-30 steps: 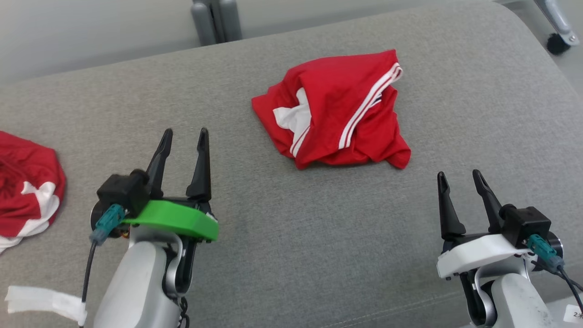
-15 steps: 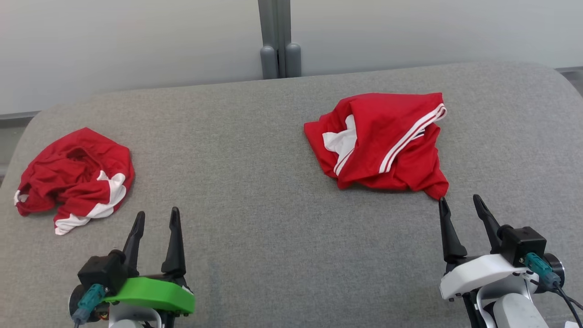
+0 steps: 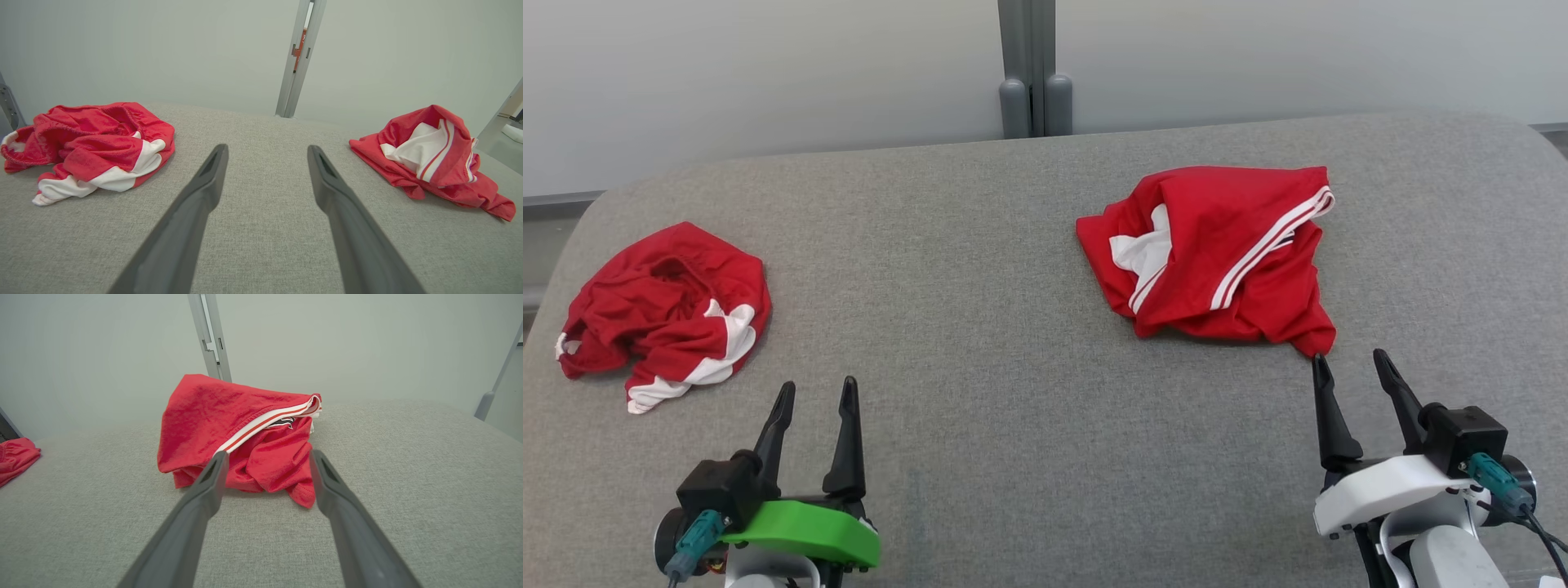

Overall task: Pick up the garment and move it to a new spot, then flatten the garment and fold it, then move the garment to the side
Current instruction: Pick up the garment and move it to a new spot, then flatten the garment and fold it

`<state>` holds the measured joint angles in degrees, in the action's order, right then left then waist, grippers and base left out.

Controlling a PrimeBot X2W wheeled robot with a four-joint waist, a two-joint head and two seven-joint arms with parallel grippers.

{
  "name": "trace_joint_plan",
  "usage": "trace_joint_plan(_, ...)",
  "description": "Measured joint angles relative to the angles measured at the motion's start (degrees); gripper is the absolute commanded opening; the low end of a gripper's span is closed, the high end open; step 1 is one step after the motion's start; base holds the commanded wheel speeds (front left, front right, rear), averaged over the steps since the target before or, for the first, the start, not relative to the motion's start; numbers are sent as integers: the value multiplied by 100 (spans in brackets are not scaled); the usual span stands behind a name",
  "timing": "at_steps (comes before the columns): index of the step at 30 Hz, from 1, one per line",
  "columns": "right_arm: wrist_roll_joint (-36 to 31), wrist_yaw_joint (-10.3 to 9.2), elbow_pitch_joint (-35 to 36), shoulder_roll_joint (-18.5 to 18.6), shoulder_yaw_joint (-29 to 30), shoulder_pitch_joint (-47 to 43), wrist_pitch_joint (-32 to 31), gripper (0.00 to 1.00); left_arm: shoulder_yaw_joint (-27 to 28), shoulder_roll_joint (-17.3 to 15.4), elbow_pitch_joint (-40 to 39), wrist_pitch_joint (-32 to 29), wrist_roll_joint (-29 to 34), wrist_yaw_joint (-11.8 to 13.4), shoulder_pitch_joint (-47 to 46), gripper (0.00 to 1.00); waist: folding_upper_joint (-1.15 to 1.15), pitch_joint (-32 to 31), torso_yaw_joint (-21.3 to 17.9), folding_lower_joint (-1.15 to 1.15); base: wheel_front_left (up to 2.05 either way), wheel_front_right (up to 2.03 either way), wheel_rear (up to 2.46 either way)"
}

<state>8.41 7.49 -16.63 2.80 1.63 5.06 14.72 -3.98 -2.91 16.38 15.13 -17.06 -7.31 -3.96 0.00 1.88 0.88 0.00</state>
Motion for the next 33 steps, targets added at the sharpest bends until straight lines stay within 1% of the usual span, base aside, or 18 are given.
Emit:
trace_joint_plan(3,13,0,-10,0,41,9,1,100,-42,1,11,0,-10,-1,-56,100,0,1,1,0,0,0,0)
trace_joint_plan(7,223,0,-35,1,14,142,-3,100,-113,2,13,0,-81,-7,-58,100,0,25,15,0,0,0,0)
trace_joint_plan(11,600,0,-261,-3,-227,719,-500,100,-130,3,-24,0,-112,-7,-98,100,0,133,37,0,0,0,0)
trace_joint_plan(12,597,0,-386,-5,-257,922,-692,100,-148,3,-34,0,-120,-7,-136,100,0,168,47,0,0,0,0)
trace_joint_plan(14,630,0,-597,-3,-260,1300,-825,100,-188,4,-44,1,-137,-7,-197,100,0,234,78,0,0,0,0)
trace_joint_plan(16,816,0,-936,3,-229,1647,-1035,100,-252,7,-47,1,-146,-7,-248,100,0,292,134,0,0,0,0)
trace_joint_plan(19,991,0,-1547,3,-182,2027,-1332,100,-341,8,-35,0,-146,-7,-334,100,0,386,243,0,0,0,0)
trace_joint_plan(22,1360,-1,-2190,1,-145,2346,-1567,100,-385,8,-27,1,-151,-7,-438,100,0,489,374,0,0,0,0)
trace_joint_plan(28,1556,-1,-2960,-3,-444,2764,-1628,100,-415,8,-71,0,-157,-7,-502,100,0,702,593,0,0,0,0)
trace_joint_plan(33,1540,-1,-3251,-4,-637,3030,-1244,100,-434,9,-96,0,-190,-7,-567,100,0,832,723,0,0,0,0)
